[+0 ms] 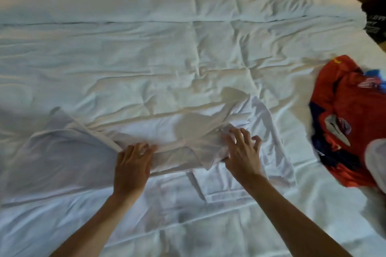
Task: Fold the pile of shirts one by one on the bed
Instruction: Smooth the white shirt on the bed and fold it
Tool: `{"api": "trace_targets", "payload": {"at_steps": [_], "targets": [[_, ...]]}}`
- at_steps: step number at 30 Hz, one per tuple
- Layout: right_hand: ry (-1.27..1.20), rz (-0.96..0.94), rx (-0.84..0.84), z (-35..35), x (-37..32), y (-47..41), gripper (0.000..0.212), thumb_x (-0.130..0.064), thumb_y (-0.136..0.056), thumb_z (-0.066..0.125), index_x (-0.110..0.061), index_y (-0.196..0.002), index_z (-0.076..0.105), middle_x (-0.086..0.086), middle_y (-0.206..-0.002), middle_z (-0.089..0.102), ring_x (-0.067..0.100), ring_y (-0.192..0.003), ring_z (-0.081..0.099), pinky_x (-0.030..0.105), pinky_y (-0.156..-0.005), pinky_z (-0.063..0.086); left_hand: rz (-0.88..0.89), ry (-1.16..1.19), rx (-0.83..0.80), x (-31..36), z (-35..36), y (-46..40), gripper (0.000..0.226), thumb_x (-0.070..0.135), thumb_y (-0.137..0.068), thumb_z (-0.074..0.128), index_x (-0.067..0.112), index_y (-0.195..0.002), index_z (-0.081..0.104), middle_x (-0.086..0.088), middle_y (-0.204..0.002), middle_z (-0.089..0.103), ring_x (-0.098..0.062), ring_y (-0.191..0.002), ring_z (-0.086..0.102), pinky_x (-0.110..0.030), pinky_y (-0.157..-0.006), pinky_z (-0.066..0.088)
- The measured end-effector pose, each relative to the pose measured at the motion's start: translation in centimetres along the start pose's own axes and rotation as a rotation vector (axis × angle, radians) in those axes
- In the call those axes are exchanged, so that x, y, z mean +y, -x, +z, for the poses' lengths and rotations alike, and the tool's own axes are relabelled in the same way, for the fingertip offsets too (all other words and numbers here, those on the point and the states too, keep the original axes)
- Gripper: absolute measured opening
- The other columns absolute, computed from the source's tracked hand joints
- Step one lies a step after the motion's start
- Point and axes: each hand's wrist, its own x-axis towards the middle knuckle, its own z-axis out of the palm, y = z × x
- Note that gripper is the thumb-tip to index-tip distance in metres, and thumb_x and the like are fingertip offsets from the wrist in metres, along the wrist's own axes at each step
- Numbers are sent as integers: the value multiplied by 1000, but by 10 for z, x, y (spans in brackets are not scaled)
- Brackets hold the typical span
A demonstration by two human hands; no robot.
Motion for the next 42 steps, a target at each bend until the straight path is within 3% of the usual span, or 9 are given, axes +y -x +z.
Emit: {"api": "trace_targets", "payload": {"at_steps": [3,10,16,19,22,26,31,35,42], "targets": [[28,-16,-33,0,9,-5,62,-13,-42,86,-20,-101,70,2,-118,61,28,-106,59,51,-93,32,21,-14,-43,11,2,-9,34,21,-83,49,24,-108,72,-2,-103,67,-33,-86,62,-42,-72,44],[-96,134,87,-27,10,2,21,-8,-56,73,-16,-74,65,1,-74,64,29,-66,61,37,-64,46,-58,-44,-174,25,7,-4,45,23,-77,44,24,-112,72,-4,-101,67,-35,-85,61,-46,-72,47],[-189,194,-468,-48,3,30,54,-59,-71,64,-22,-108,48,-4,-102,63,24,-94,65,34,-78,45,-79,-46,-119,30,11,-2,45,22,-81,41,19,-114,73,-7,-103,67,-36,-88,62,-47,-74,47],[-452,339,-312,-60,16,0,55,-66,-66,53,-22,-99,49,-3,-95,60,25,-90,60,34,-73,45,-98,-98,-150,32,16,0,47,16,-77,45,19,-118,68,-7,-111,64,-34,-98,59,-48,-80,45],[-570,555,-96,-46,41,-50,49,-52,-78,56,-13,-109,54,8,-113,60,30,-106,57,39,-87,47,-105,-148,-206,35,19,1,48,12,-78,43,19,-122,62,-6,-115,60,-34,-105,56,-50,-85,42],[-529,770,-252,-22,60,-94,49,-37,-89,56,-8,-127,47,15,-130,54,37,-120,52,44,-96,43,-109,-194,-268,43,14,-7,41,15,-82,38,20,-117,59,-6,-107,57,-35,-100,55,-51,-80,43],[-260,381,82,-13,-4,-69,56,-16,-82,59,-16,-137,45,9,-139,47,31,-126,44,51,-97,40,-144,-177,-278,46,12,-6,38,18,-81,50,17,-117,61,-9,-113,62,-36,-104,58,-55,-85,44],[-370,-119,-44,15,-85,-1,53,-35,-92,45,-18,-143,48,4,-156,37,22,-146,29,57,-114,19,-157,-195,-344,45,12,-6,42,25,-81,46,20,-119,62,-4,-113,61,-32,-104,59,-55,-90,46],[-250,-16,-211,29,-92,22,68,-62,-95,29,-39,-157,12,2,-166,-6,25,-152,-14,62,-113,-14,-158,-148,-331,37,17,-1,46,23,-87,41,21,-128,62,-4,-120,63,-33,-110,58,-55,-94,45]]}}
